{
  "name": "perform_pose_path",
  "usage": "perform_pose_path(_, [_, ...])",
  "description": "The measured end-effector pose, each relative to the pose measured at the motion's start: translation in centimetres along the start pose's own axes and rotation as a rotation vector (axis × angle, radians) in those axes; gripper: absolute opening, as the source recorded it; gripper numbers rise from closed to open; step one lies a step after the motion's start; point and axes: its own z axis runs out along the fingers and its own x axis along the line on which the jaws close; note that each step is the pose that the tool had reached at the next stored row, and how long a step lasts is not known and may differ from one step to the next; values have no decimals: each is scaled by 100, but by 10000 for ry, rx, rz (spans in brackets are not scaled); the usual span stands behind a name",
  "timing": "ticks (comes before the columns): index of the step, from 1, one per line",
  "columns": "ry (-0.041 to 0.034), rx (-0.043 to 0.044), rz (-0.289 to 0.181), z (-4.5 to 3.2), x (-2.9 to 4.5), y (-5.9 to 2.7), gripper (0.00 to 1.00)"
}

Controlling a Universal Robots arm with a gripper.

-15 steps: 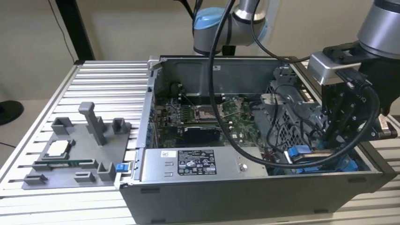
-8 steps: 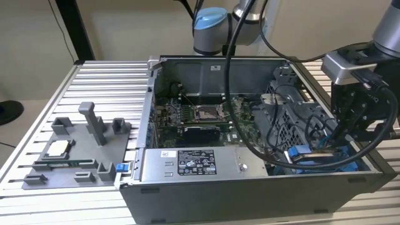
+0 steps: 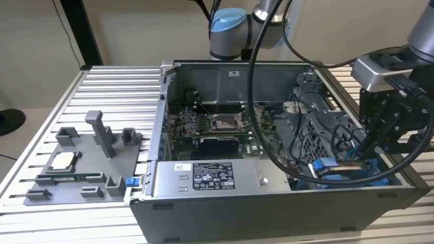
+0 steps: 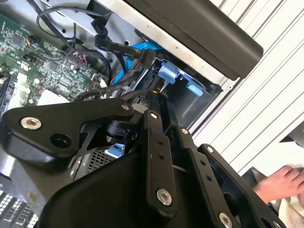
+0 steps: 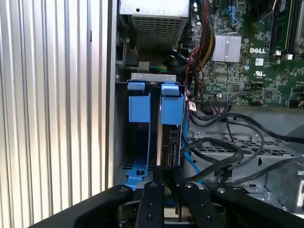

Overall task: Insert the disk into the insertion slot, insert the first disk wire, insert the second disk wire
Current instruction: 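Insert the first disk wire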

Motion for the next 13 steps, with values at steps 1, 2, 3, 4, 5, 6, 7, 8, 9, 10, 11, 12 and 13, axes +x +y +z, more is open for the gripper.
perform_pose_path(1, [0,-3,-5,0,0,-1,0])
perform_pose_path(2, [0,-5,-9,0,0,-1,0])
perform_pose_path(3, [0,-7,-12,0,0,0,0])
perform_pose_path(4, [0,-10,-16,0,0,0,0])
perform_pose_path(5, [0,-12,-20,0,0,-1,0])
perform_pose_path(6, [0,-13,-22,0,0,-1,0])
perform_pose_path(7, [0,-16,-23,0,0,-1,0])
perform_pose_path(8, [0,-20,-23,0,0,0,0])
perform_pose_path(9, [-1,-26,-23,0,0,-1,0])
perform_pose_path(10, [-4,-38,-23,0,0,-1,0])
perform_pose_path(11, [-9,-67,-26,2,1,-2,0])
perform_pose_path(12, [-17,-114,-33,7,1,-4,0])
perform_pose_path(13, [-22,-153,-40,12,0,-7,0])
